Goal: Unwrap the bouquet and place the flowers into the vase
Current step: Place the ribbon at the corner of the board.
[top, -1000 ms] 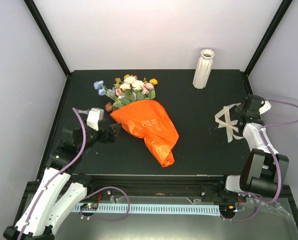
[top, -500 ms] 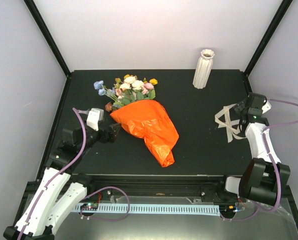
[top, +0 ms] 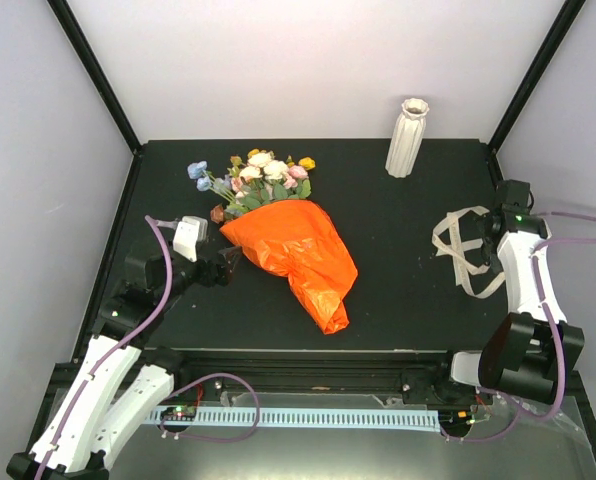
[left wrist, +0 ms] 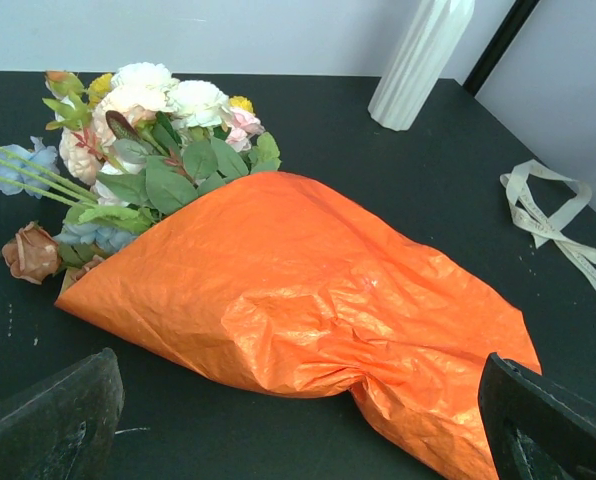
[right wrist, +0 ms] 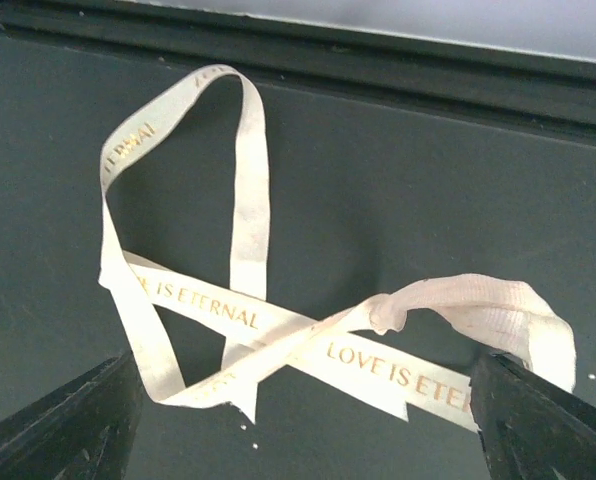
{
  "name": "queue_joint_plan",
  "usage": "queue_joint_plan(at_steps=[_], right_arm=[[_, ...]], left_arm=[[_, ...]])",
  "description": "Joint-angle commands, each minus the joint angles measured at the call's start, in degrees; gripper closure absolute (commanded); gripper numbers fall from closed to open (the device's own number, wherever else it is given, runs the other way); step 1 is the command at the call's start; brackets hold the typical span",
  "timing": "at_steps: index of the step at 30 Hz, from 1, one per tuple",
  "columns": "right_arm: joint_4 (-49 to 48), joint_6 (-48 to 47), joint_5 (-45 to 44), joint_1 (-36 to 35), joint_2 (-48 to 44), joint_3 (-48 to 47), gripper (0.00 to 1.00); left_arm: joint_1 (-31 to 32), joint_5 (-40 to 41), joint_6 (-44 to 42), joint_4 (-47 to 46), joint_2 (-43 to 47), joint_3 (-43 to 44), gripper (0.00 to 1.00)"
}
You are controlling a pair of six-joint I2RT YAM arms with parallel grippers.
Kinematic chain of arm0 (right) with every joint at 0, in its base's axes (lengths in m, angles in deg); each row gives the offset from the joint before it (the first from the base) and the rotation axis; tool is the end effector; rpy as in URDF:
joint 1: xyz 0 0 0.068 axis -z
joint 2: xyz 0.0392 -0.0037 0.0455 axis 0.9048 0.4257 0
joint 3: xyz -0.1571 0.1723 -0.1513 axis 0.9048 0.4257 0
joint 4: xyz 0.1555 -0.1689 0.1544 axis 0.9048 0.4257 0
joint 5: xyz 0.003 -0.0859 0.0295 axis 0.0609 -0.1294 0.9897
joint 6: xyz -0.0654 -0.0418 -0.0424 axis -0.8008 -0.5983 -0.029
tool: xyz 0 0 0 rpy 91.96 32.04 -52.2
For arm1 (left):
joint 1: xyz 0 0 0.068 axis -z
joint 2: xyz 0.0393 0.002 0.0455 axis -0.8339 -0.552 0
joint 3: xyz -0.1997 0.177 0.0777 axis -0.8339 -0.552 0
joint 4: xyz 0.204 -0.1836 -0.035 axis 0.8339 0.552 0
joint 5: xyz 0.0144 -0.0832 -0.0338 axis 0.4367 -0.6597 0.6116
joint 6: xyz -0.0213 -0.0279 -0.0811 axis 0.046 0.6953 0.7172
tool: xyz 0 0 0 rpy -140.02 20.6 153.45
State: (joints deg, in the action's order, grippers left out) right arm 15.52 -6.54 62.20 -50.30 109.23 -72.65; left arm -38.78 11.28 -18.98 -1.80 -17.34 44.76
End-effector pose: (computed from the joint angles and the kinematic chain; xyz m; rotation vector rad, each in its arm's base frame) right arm 0.2777 -0.0943 0.2372 1.6157 1.9860 -0.0756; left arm 0.1728 -0.0748 0.2969 0.2573 1.9899 -0.5716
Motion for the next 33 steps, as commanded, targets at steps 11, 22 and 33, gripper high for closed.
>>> queue_joint_plan(at_steps=[11, 22, 33], right_arm=[[-3.9, -1.1, 11.6, 0.0, -2.7, 2.3, 0.10], [-22.9, -0.2, 37.6, 0.0, -7.1, 11.7, 0.13], [-35.3, -15.9, 52.5, -7.6, -7.6, 17.3, 0.15]], left_arm=[[0.3, 1.0, -0.7, 0.3, -0.4, 0.4, 0.01], [0.3, 2.5, -0.5, 0.6, -1.1, 0.6, 0.01], [0.3, -2.2, 3.7, -0.4, -3.8, -0.3, 0.01]])
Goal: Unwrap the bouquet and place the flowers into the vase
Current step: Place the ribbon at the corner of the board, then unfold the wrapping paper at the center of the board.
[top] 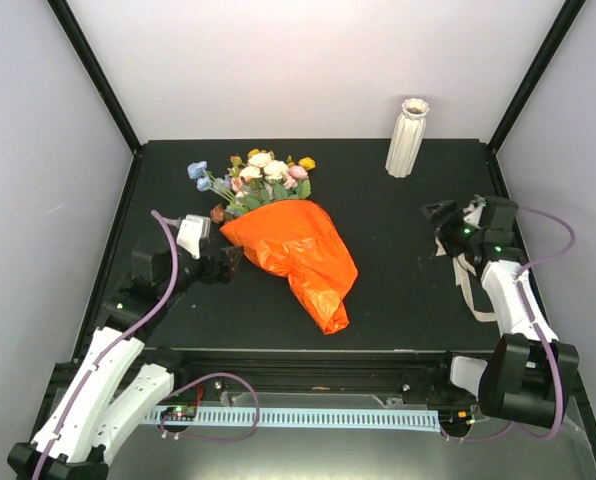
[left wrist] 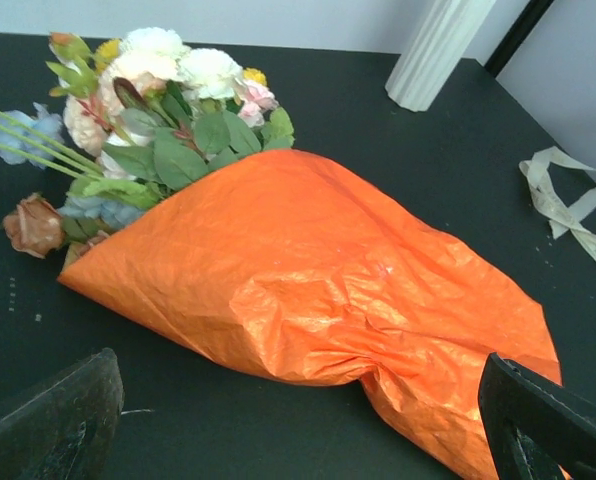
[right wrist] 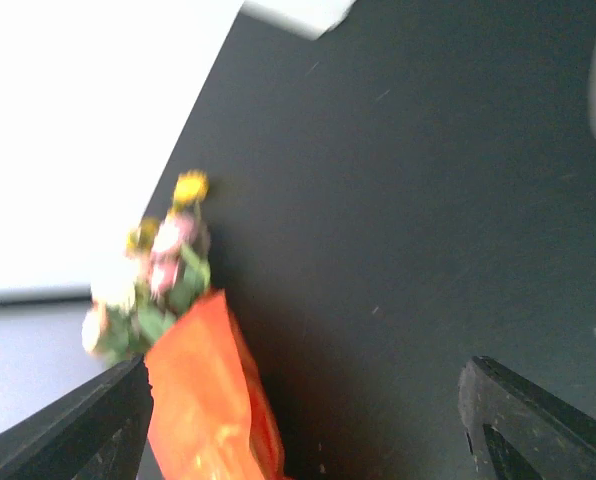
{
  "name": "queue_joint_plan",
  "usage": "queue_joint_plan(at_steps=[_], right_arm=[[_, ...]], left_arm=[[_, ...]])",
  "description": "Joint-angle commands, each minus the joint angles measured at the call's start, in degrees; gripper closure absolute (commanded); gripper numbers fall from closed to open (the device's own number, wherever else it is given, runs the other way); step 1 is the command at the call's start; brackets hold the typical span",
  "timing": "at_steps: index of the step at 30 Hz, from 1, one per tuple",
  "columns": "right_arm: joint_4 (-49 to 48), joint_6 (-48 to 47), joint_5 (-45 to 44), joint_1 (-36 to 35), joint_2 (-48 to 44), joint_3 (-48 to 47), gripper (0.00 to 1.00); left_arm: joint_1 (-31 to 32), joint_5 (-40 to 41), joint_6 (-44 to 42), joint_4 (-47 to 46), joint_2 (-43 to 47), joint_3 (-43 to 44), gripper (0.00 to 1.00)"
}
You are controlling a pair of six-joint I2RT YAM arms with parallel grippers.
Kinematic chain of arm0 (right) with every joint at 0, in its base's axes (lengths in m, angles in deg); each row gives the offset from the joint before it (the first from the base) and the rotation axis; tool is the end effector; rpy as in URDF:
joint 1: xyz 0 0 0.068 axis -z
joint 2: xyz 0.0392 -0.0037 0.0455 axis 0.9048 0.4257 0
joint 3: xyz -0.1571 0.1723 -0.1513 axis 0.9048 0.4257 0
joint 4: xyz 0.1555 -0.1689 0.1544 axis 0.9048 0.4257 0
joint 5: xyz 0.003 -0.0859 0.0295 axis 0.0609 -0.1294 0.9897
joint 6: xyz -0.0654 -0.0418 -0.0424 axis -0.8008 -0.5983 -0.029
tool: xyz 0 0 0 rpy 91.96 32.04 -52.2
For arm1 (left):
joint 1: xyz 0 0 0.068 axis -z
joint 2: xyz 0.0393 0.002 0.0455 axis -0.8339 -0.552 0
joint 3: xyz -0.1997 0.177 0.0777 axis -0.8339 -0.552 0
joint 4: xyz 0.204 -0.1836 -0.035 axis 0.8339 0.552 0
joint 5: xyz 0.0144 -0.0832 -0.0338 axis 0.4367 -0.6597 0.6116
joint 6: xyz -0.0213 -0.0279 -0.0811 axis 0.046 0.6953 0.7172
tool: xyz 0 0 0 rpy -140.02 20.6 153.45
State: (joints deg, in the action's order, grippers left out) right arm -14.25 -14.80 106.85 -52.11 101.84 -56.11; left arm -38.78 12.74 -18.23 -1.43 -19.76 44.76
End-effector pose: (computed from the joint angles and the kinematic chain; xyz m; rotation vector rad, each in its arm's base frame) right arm 0.2923 -0.0273 0.2221 0.9888 2.1072 0.9125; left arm 0.1806 -0.0753 0.2886 0.2255 2.0430 -0.5501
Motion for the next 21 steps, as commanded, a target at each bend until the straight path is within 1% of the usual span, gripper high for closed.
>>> queue_joint_plan(at_steps=[1, 4, 6, 8, 10, 13, 16, 19, 21], right_arm=[[-6.0, -9.1, 8.3, -8.3, 0.0, 0.8, 0.16], [-6.8, -12.8, 9.8, -16.3, 1.8, 0.4, 0.17], [-9.8, -13.3, 11.3, -20.9, 3.1, 1.5, 0.18], [-12.2, -13.1, 11.5, -25.2, 4.5, 3.3, 0.21], [-10.3, -14.4, 7.9, -29.2, 6.7, 3.6, 0.21], [-10.1, -16.2, 6.6, -34.9, 9.3, 5.1, 0.21], [-11.0, -16.3, 6.8, -36.8, 10.5, 7.2, 0.24], [-10.9, -17.0, 5.7, -37.2, 10.0, 8.8, 0.26], [-10.1, -17.9, 4.9, -37.2, 9.9, 9.4, 0.27]], left_arm=[[0.3, -5.9, 4.4, -1.6, -2.0, -0.8, 0.01], [0.3, -12.8, 9.2, -5.3, -4.9, -3.0, 0.01], [0.3, -16.0, 12.0, -7.8, -6.8, -4.0, 0.01], [0.3, -17.4, 14.2, -9.5, -8.9, -4.8, 0.02], [0.3, -18.8, 16.4, -11.8, -11.3, -6.2, 0.03], [0.3, -20.2, 18.7, -15.8, -15.5, -8.2, 0.07], [0.3, -21.0, 19.9, -19.8, -19.8, -10.2, 0.16], [0.3, -21.6, 21.0, -24.1, -24.7, -11.6, 0.24], [0.3, -21.7, 21.8, -26.5, -27.5, -11.8, 0.26]])
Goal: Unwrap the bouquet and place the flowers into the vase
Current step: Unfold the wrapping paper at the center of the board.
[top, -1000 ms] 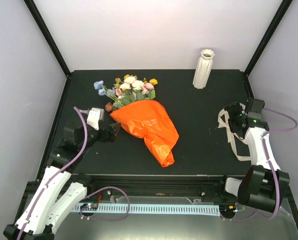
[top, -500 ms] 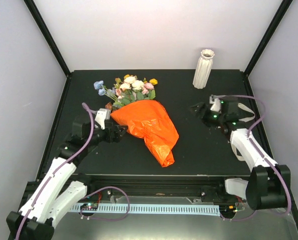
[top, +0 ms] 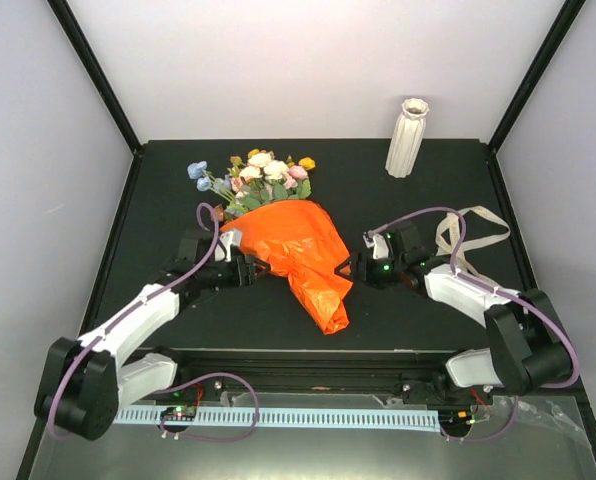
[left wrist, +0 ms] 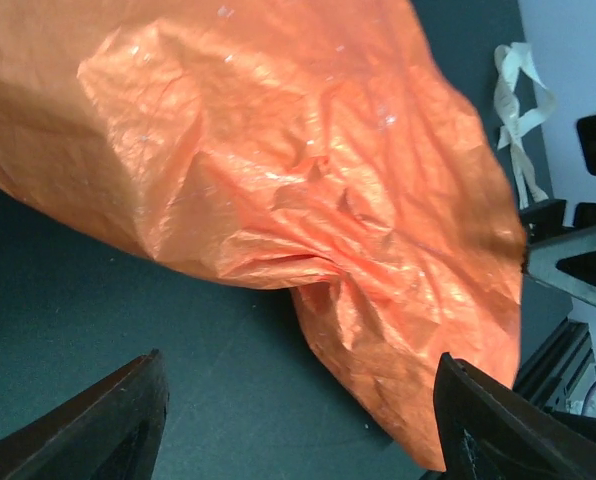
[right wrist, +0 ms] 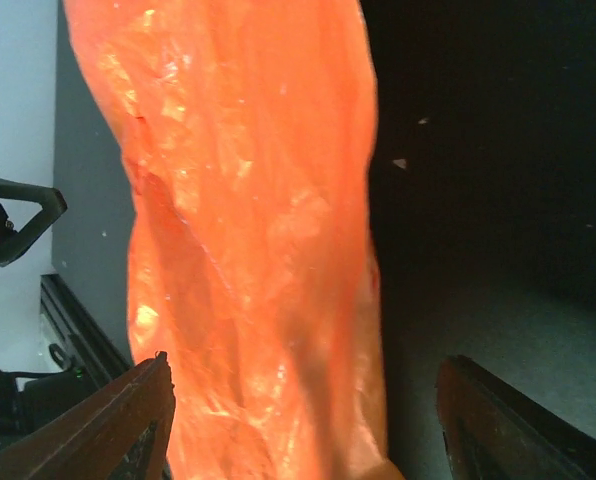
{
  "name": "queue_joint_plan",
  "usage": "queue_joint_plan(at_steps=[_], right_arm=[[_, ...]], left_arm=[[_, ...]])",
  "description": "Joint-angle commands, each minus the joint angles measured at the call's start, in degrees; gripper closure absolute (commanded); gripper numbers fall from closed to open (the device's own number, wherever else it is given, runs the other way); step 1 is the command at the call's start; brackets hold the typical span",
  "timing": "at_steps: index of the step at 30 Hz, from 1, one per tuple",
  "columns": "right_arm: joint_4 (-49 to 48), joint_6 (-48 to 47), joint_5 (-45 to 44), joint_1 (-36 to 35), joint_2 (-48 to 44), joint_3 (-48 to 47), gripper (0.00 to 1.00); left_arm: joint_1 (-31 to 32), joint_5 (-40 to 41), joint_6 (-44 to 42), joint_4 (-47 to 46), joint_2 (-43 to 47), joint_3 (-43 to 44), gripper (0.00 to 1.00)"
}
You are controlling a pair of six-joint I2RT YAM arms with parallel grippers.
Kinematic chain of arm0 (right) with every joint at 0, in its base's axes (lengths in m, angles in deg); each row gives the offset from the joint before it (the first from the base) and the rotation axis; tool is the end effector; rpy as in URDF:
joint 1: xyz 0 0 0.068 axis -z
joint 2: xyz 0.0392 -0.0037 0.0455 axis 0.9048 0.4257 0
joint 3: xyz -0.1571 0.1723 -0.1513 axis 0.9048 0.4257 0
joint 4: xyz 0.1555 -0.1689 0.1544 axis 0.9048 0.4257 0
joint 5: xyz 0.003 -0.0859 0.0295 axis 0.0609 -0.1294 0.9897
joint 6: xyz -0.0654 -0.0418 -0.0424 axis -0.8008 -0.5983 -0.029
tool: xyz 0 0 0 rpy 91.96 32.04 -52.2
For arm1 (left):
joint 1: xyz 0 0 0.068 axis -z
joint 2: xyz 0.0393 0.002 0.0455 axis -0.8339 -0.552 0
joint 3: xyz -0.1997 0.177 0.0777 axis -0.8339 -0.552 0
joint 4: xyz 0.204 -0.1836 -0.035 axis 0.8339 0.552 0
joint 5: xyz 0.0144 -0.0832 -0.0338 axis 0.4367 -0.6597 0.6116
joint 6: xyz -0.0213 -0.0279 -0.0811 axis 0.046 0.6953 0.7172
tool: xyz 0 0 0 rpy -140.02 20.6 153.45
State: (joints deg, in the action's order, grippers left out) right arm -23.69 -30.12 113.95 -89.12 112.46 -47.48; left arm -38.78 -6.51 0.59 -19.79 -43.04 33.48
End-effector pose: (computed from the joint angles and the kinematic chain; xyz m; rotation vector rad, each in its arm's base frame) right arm 0.2430 0.1601 0.1391 -0.0443 2.5968 1.1941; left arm 0.2214 -0.1139 0.1731 0.0080 2.4111 -1.0566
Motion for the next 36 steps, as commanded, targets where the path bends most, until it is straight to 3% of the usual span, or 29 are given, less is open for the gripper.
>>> queue_joint_plan(at_steps=[1, 6, 12, 22, 28, 31, 36], right_arm=[[0.0, -3.1, -2.6, -0.2, -0.7, 0.9, 0.27], [-3.2, -2.1, 0.2, -0.3, 0.5, 3.5, 0.28], [-10.7, 0.6, 3.8, -2.9, 4.3, 5.4, 0.39], [-12.9, -0.7, -1.1, -3.2, 8.1, 3.0, 0.83], [-9.8, -3.6, -9.0, -2.9, 9.3, -1.7, 0.98], [-9.7, -4.3, -11.4, -2.6, 9.2, -3.6, 0.99], [-9.1, -6.5, -16.6, -1.1, 9.8, -7.3, 0.99]], left_arm=[[0.3, -2.5, 3.3, -9.4, -5.4, -0.5, 0.26], [0.3, -1.3, 4.5, -14.4, -11.2, 0.0, 0.27], [0.3, -1.2, 5.0, -18.1, -19.1, 0.6, 0.35], [0.3, 5.3, 1.5, -18.9, -26.1, 5.0, 0.49], [0.2, 10.3, 0.6, -17.8, -32.4, 11.8, 0.74], [-0.2, 13.0, 0.4, -16.1, -35.3, 15.9, 0.83], [-0.5, 13.8, 0.8, -17.7, -37.5, 19.7, 0.85]])
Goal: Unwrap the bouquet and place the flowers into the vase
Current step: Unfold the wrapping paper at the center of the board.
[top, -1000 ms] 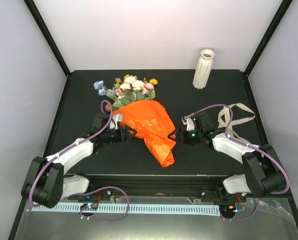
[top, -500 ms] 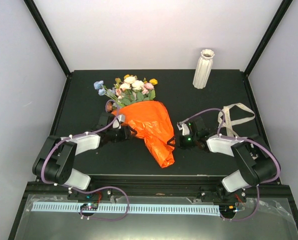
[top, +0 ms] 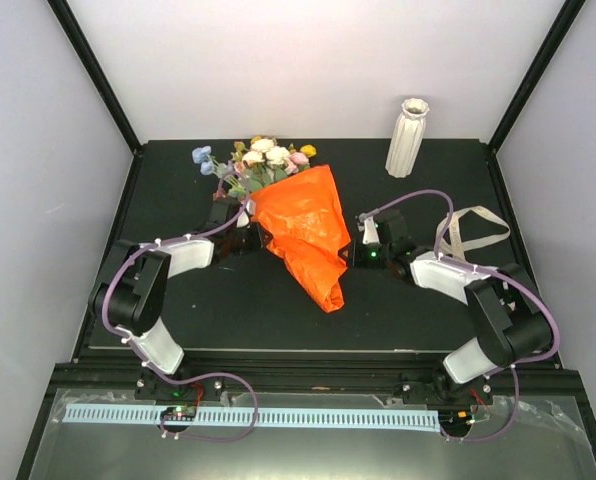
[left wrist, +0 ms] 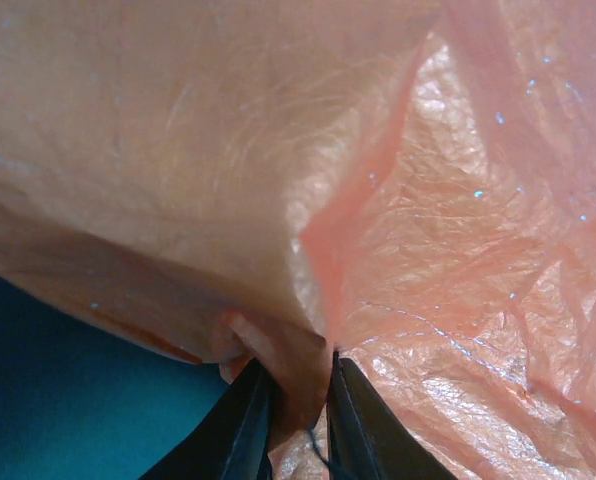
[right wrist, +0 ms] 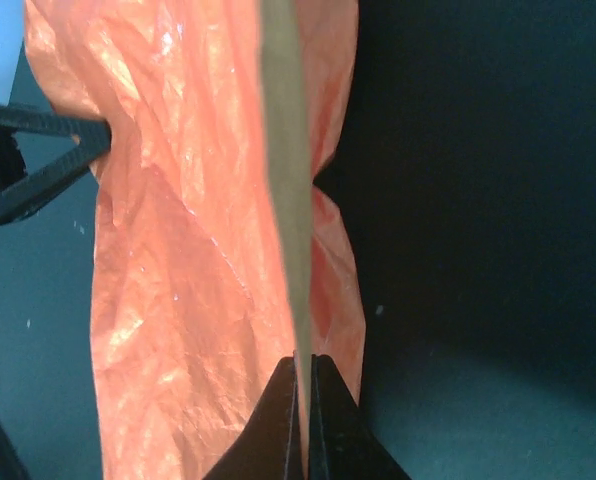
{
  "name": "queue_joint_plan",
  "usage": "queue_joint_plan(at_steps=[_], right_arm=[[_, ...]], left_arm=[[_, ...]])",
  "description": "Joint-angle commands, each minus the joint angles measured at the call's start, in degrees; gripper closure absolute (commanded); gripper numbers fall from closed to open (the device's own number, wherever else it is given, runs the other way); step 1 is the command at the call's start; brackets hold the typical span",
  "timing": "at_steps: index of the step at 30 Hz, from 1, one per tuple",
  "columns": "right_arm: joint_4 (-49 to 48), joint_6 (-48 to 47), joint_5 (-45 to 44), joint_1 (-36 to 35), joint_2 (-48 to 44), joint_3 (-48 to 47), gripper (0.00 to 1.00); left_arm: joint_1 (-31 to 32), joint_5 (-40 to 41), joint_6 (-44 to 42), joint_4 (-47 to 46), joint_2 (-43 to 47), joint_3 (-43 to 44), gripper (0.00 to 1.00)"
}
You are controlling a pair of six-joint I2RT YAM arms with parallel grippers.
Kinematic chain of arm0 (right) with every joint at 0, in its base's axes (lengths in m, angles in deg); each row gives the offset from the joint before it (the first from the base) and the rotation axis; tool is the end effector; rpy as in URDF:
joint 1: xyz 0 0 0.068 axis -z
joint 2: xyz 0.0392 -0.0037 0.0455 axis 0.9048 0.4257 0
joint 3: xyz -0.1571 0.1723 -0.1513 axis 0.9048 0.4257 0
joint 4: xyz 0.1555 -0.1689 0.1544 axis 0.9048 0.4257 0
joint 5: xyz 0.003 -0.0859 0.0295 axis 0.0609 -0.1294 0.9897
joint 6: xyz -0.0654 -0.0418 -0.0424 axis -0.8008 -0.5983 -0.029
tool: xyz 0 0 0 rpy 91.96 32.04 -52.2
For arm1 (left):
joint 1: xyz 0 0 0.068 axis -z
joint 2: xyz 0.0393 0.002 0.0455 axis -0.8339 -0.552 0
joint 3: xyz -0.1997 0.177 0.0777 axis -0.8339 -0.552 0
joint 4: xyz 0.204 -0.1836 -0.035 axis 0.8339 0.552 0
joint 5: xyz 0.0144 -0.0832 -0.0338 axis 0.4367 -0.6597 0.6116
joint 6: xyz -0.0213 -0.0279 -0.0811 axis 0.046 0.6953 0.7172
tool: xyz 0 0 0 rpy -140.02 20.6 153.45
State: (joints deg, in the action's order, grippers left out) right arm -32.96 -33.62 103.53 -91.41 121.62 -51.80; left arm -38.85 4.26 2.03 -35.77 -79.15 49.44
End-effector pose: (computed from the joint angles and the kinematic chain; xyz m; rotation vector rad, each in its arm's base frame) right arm 0.2808 0.1782 0.1275 -0.1044 2.4959 0.9904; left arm 0.3377 -0.1367 0.1127 -0.1518 2.4748 -0.8336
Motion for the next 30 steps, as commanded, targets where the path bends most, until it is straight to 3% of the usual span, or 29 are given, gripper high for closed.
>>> queue_joint_plan(at_steps=[1, 6, 9, 14, 17, 24, 27, 30], right_arm=[[0.4, -3.5, -6.7, 1.7, 1.3, -3.9, 0.99], [0.8, -4.3, -3.7, 3.1, 4.1, -6.9, 0.99], [-0.1, -4.2, 0.9, 3.0, 3.1, -6.6, 0.96], [-1.8, -3.7, 7.6, 3.0, 0.8, -4.2, 0.86], [-4.1, -2.4, 10.7, 2.5, 0.4, -2.2, 0.68], [-7.4, 0.6, 14.5, -0.7, 0.3, -0.2, 0.57], [-7.7, 1.5, 15.0, -2.2, -1.3, -0.3, 0.51], [-7.9, 2.3, 15.3, -3.8, -2.6, -0.4, 0.43]], left_arm=[[-0.4, 3.1, -0.5, -1.9, -2.0, 4.6, 0.85], [-0.6, 1.6, 0.8, -2.0, -4.9, 7.1, 0.84], [-0.6, 0.2, 1.3, -2.3, -3.0, 5.8, 0.78], [-0.6, -0.6, 1.2, 1.0, 3.9, 3.3, 0.52], [-0.6, -0.6, 0.8, 4.7, 8.7, 3.0, 0.32], [-0.6, 0.7, -4.1, 16.7, 22.0, 5.1, 0.14], [-0.6, 0.6, -8.0, 25.1, 27.8, 8.2, 0.02], [-0.6, -0.1, -11.9, 32.8, 33.1, 10.5, 0.01]])
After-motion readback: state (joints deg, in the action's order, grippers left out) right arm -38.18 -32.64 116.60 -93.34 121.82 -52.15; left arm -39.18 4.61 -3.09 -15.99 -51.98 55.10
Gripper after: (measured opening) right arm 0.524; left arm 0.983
